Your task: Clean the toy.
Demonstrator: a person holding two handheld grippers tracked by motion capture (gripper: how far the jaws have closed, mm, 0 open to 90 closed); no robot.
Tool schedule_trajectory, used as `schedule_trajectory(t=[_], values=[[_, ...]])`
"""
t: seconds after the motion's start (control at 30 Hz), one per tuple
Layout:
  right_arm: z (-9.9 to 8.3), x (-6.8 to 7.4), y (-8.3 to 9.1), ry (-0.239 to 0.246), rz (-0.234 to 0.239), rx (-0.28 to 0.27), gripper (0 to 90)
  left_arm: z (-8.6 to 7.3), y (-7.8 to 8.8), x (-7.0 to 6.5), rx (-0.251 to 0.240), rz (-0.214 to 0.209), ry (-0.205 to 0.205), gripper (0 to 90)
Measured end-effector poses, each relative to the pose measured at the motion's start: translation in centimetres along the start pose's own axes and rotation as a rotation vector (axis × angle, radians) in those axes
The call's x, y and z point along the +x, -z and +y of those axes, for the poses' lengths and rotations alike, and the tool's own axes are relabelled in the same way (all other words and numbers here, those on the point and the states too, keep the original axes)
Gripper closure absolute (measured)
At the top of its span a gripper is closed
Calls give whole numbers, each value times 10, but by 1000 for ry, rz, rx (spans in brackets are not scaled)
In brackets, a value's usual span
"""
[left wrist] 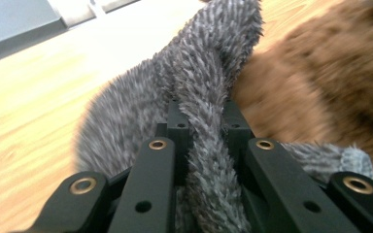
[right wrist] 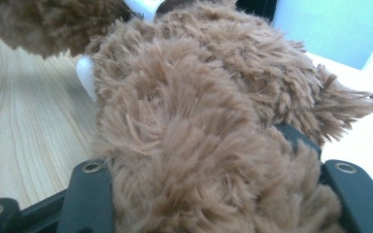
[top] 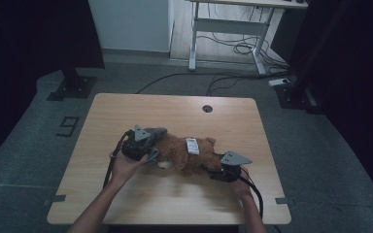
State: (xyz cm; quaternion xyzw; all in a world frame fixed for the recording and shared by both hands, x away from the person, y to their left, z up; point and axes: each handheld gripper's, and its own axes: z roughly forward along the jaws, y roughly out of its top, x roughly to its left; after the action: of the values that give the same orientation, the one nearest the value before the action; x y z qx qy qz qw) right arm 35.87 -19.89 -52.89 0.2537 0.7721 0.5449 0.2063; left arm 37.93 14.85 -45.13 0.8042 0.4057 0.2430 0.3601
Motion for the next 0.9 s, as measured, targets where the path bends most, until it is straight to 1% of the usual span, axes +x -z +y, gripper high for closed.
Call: schedule_trajectory(t=[0.03, 0.07, 0.1, 0.13, 0.2, 0.23, 0.3, 0.33, 0.37, 0.4, 0.43, 0.53, 0.57, 0.6, 0.63, 0.67, 0.7, 0.73, 0.77, 0.87, 0.9], values=[[0, 0, 0, -6, 2, 0, 408, -2, 0, 3, 3, 0, 11, 794], [0, 0, 0, -8, 2, -1, 408, -2, 1, 5, 1, -13, 28, 794], [0, 0, 0, -9, 3, -2, 407, -1, 2, 6, -4, -23, 42, 793], [0, 0, 0, -11, 4, -2, 408, 2, 4, 4, -16, -31, 46, 794], [-1, -1, 0, -18, 7, -2, 407, 9, 7, -3, -36, -49, 37, 795], [-1, -2, 0, -23, 14, -1, 406, 15, 9, -9, -50, -68, 26, 796], [-1, -3, 0, -28, 18, 1, 406, 28, 12, -24, -78, -111, 13, 796], [-1, -3, 0, -28, 18, 1, 405, 37, 13, -36, -84, -131, -14, 795], [-1, -3, 0, -28, 19, 1, 405, 43, 13, -43, -92, -150, -21, 796], [-1, -3, 0, -28, 19, 1, 404, 52, 12, -56, -98, -182, -31, 795], [-2, -3, 0, -29, 20, 3, 403, 58, 12, -64, -102, -196, -45, 795], [-2, -2, 0, -37, 25, -1, 402, 76, 6, -100, -104, -238, -107, 795], [-2, -2, 0, -36, 25, -1, 402, 79, 3, -112, -101, -246, -128, 794], [-2, -2, 0, -39, 27, 0, 402, 81, -1, -123, -96, -244, -150, 793], [-2, -2, 0, -38, 27, 0, 401, 81, -7, -134, -79, -238, -182, 792], [-3, -3, 0, -37, 28, 0, 401, 79, -14, -142, -56, -223, -214, 791], [-3, -3, 0, -39, 29, -1, 401, 76, -21, -148, -35, -212, -234, 790], [-3, -3, 1, -37, 30, -2, 401, 72, -28, -151, -17, -209, -238, 790], [-3, -3, 1, -39, 34, 0, 401, 66, -34, -150, -9, -212, -227, 790], [-5, -3, -1, -36, 38, 5, 401, 57, -36, -141, -30, -231, -187, 791], [-5, -3, -1, -35, 41, 3, 400, 55, -33, -139, -37, -226, -185, 792]])
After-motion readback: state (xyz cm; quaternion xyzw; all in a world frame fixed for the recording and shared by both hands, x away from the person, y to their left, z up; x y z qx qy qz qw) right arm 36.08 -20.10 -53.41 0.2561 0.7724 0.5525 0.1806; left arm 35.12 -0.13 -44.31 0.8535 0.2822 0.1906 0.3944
